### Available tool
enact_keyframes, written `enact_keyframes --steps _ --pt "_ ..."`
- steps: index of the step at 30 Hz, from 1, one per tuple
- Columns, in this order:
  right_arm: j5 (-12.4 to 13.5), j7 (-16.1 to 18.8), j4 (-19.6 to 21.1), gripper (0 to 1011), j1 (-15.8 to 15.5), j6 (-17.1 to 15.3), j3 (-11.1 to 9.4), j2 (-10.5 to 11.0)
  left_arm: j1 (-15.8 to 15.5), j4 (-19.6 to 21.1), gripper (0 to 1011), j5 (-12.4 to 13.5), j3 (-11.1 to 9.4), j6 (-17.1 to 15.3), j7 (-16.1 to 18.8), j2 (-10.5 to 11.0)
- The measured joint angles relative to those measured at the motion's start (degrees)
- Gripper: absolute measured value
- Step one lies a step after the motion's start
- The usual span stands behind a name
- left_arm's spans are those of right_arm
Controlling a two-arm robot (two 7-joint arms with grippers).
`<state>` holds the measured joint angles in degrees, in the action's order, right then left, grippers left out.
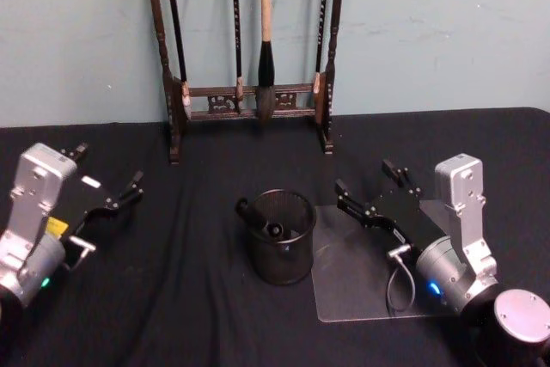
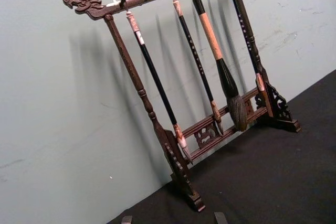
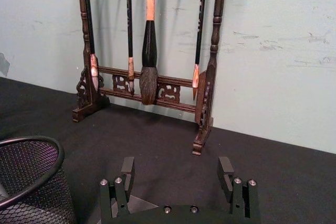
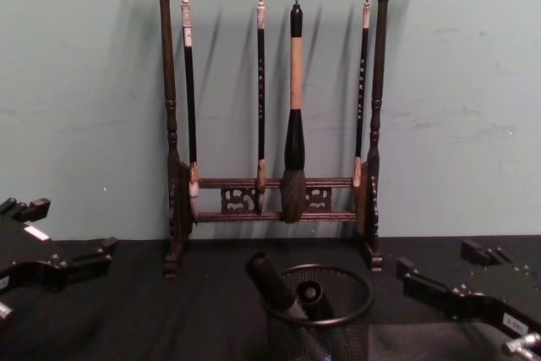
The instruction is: Pick up the water-based marker from the table and place it into the pen holder.
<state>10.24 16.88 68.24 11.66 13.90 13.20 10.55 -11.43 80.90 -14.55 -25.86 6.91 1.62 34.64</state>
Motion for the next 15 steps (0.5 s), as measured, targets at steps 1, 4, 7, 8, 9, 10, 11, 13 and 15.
enact_keyframes --steps 1,4,7,8,9,10,11,13,15 --pt "0.01 0.00 0.00 1002 0.00 0.00 0.00 0.01 0.00 0.00 1009 0.00 0.00 0.00 0.00 0.00" --pt "0.04 0.02 0.02 1002 -0.01 -0.01 0.00 0.02 0.00 0.00 1009 0.00 0.00 0.00 0.00 0.00" --pt "0.06 0.03 0.03 1002 -0.03 -0.02 0.00 0.03 0.00 0.00 1009 0.00 0.00 0.00 0.00 0.00" --pt "0.07 0.04 0.04 1002 -0.03 -0.02 0.00 0.03 0.00 0.00 1009 0.00 0.00 0.00 0.00 0.00" --pt "0.08 0.04 0.04 1002 -0.04 -0.03 0.00 0.04 0.00 0.00 1009 0.00 0.00 0.00 0.00 0.00" --pt "0.08 0.05 0.05 1002 -0.04 -0.03 0.00 0.03 0.00 0.00 1009 0.00 0.00 0.00 0.00 0.00" --pt "0.09 0.06 0.06 1002 -0.05 -0.04 0.00 0.04 0.00 0.00 1009 0.00 0.00 0.00 0.00 0.00" --pt "0.11 0.07 0.07 1002 -0.05 -0.04 0.00 0.04 0.00 0.00 1009 0.00 0.00 0.00 0.00 0.00" --pt "0.12 0.08 0.08 1002 -0.05 -0.05 0.00 0.03 0.00 0.00 1009 0.00 0.00 0.00 0.00 0.00"
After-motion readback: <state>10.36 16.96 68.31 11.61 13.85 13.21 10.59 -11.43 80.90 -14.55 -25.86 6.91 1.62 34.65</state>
